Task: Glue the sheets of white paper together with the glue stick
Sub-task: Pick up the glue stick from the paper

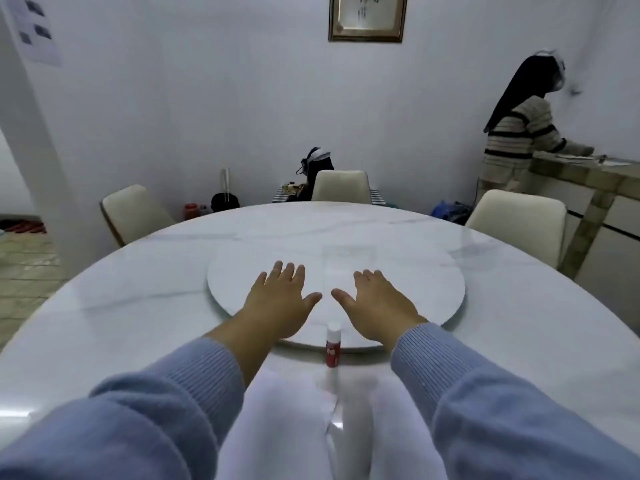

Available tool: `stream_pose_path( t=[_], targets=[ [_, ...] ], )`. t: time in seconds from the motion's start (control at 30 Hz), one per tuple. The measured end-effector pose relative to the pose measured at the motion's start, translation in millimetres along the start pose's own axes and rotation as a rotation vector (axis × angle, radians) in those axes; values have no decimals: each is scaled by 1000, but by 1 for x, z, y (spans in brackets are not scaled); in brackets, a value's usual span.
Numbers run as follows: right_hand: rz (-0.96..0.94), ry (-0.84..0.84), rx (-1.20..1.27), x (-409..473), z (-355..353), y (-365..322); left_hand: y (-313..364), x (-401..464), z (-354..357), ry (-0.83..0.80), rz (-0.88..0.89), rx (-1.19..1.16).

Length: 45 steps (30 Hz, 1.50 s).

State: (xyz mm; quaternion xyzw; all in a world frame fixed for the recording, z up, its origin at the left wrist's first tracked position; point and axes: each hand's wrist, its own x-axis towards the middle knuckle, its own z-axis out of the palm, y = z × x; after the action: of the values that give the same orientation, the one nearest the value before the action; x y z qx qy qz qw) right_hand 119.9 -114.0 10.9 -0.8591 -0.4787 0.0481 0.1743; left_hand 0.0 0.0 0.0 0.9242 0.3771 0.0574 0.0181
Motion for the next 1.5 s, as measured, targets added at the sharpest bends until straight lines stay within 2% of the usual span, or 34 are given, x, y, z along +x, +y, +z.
stream_pose_path(
  t=[0.2,0.3,0.43,0.5,0.57,0.63,0.7,0.8,0.87,0.97,1.03,1.13,1.3,1.5],
  targets=[
    [-105,-5,110,-25,61,5,-7,-34,67,-11,15,64],
    [-95,128,255,-34,81,9,-6,-56,85,46,37,-12],
    [-102,203,478,-43,97,8,7,-83,94,23,46,-398],
    [-124,207,582,-49,98,4,16,-92,92,82,111,-668],
    [-132,206,812,-57,98,0,26,-103,88,187,136,-857],
    [-130,189,1075,-67,97,1,32,-111,87,285,85,-960],
    [-148,166,1221,-75,94,4,35,-116,87,343,68,-1002],
    [-178,111,1369,-80,89,11,36,-118,84,233,12,-1254],
    [-192,54,1371,-83,88,10,35,-118,85,136,-48,-1388],
    [-152,125,1322,-85,86,5,35,-119,90,44,-34,-1543],
    [-140,144,1385,-83,83,5,36,-121,91,31,-11,-1622],
    [-181,54,1506,-84,80,6,35,-122,88,29,-12,-1720],
    [-136,168,1387,-88,81,3,37,-124,89,4,23,-1736],
    [-212,67,1374,-93,75,5,38,-126,87,-71,18,-1920]
  ],
)
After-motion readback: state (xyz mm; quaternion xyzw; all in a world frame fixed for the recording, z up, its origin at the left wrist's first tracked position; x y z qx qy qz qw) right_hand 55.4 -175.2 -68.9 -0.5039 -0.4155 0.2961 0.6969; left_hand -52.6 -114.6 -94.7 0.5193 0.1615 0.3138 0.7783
